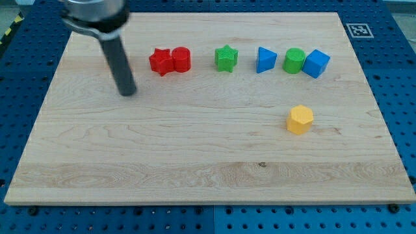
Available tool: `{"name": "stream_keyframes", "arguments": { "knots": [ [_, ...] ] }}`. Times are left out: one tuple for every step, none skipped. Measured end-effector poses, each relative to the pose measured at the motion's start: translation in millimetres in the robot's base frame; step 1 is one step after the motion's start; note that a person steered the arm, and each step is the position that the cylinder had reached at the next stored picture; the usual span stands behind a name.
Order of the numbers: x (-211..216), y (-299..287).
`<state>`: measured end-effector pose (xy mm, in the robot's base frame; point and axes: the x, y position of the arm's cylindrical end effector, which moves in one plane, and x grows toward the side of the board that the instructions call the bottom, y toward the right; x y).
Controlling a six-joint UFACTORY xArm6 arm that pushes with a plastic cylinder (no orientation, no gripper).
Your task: Push the yellow hexagon slightly up
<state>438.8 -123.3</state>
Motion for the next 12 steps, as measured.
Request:
{"name": "stream_keyframes", "arguments": {
  "knots": [
    [25.5, 82.5],
    [37.0, 150.6],
    [44.0, 154.4],
    [52.7, 154.4],
    [74.6, 173.8],
    [102.5, 227.9],
    [110.0, 304.7],
    [110.0, 319.6],
    [104.6, 306.2],
    [97.7, 288.3],
    [94.7, 282.8],
    [93.3, 282.8]
  ]
}}
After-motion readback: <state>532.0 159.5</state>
